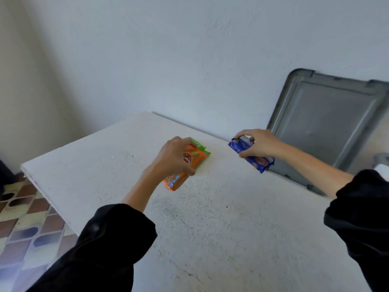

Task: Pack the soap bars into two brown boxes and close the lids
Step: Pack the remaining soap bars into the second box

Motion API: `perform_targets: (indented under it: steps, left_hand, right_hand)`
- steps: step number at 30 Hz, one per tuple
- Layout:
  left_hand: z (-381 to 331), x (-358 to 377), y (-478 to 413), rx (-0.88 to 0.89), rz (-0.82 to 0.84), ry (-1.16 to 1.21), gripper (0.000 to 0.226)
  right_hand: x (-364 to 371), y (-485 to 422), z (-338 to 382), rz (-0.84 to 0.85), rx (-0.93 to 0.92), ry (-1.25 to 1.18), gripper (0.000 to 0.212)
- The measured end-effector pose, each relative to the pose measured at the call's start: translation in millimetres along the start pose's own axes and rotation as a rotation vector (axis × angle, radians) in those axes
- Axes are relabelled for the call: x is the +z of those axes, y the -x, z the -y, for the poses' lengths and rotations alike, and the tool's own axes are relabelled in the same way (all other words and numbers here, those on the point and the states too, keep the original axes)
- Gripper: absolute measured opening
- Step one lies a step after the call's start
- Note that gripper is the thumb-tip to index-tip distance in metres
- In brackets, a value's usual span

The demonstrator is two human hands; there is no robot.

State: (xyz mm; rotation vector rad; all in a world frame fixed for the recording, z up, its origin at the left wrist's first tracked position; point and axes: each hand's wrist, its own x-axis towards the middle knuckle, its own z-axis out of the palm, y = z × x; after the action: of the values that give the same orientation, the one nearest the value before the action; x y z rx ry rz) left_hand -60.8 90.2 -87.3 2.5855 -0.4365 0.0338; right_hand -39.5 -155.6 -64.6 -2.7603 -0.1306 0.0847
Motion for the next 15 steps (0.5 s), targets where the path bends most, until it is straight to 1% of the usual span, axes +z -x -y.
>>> perform_targets:
  steps: [4,7,10,15]
  left_hand:
    - [-61,-4,13,0.217,0.077,-0.016,0.067]
    - [-111,-2,28,0.374,0.160,-0.043,0.069]
    - [-161,4,49,0.530,0.258,-0.050,0.068]
    - [-238,31,87,0.768,0.442,-0.090,0.069]
  right_hand:
    - [-47,63,-3,-0.040,-0.022,0.034,0.054]
    - [-72,120,-13,-0.074,-0.012,0.008,0.054]
    - [-86,183,-34,-0.080,0.018,0.020,0.054]
    - [-93,286,-75,-0.036,0.069,0.060,0.057]
